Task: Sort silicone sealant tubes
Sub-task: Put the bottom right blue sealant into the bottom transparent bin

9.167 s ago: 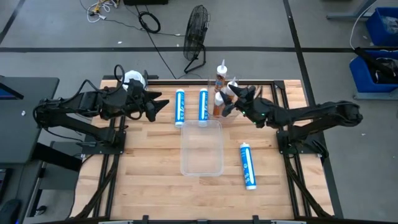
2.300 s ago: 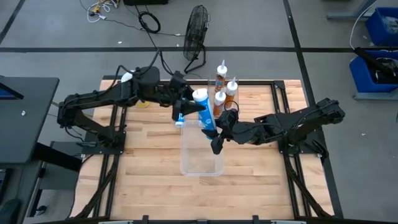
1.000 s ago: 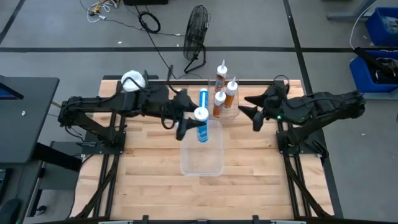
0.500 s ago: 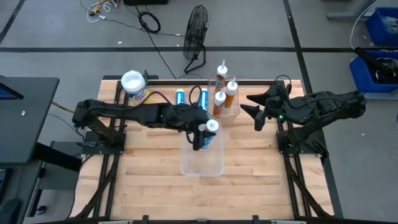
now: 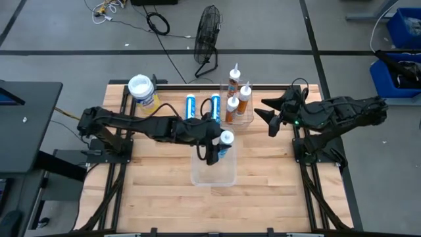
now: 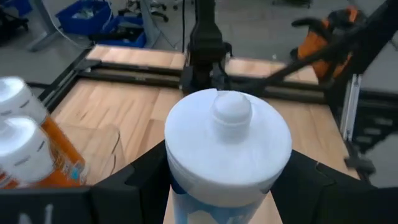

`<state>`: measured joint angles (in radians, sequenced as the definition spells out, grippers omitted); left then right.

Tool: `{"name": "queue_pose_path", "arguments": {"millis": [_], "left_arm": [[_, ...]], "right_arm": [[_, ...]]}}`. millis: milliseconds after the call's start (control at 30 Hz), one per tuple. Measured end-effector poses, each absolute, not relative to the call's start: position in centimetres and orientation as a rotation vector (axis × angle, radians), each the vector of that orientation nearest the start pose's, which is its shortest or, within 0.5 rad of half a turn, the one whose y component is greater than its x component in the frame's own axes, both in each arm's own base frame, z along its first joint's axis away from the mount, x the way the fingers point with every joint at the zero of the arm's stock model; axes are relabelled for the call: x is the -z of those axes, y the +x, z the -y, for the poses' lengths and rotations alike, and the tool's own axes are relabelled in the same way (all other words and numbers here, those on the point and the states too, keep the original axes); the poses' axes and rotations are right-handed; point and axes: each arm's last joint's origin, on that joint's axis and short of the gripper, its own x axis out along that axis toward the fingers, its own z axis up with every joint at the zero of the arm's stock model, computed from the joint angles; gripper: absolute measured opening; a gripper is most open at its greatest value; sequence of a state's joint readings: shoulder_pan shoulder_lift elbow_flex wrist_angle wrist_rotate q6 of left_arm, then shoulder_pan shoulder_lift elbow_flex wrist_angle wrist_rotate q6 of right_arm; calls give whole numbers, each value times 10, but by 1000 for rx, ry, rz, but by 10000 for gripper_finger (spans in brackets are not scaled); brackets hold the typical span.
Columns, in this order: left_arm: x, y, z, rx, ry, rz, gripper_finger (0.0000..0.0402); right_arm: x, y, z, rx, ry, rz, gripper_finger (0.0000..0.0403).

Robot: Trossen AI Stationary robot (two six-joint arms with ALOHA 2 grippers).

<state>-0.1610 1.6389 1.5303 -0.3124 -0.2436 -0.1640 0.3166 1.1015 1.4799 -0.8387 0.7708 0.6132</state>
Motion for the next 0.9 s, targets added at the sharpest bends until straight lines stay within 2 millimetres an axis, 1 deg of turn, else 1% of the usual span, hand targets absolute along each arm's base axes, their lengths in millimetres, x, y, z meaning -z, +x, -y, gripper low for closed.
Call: {"name": "queue_pose_path", "arguments": {"millis": [167, 200, 300, 367, 467, 600, 700, 733, 833, 900], "left_arm": [[-361, 358, 64, -95, -49, -482, 224], [-365, 354, 66, -90, -50, -473, 224], [-389, 335, 70, -93, -41, -392, 224], [-405, 320, 67, -93, -52, -343, 224], [-422, 301, 57, -117, -51, -305, 224], [-444, 263, 45, -158, -66, -274, 224], [-463, 229, 39, -169, -77, -210, 224], [-470, 215, 36, -165, -80, -189, 224], [-480, 180, 27, -181, -84, -166, 224], [-478, 163, 23, -210, -85, -159, 224]], "right_arm": [[-446, 184, -35, 566, 367, -235, 249], [-446, 184, -34, 569, 368, -233, 249], [-447, 184, -32, 579, 372, -227, 249], [-447, 185, -31, 587, 374, -224, 249], [-448, 185, -30, 593, 380, -213, 249], [-448, 186, -28, 600, 383, -205, 249], [-448, 186, -27, 610, 383, -201, 249], [-449, 186, -26, 614, 384, -200, 249], [-448, 188, -25, 622, 386, -197, 249], [-448, 189, -24, 628, 385, -199, 249]]}}
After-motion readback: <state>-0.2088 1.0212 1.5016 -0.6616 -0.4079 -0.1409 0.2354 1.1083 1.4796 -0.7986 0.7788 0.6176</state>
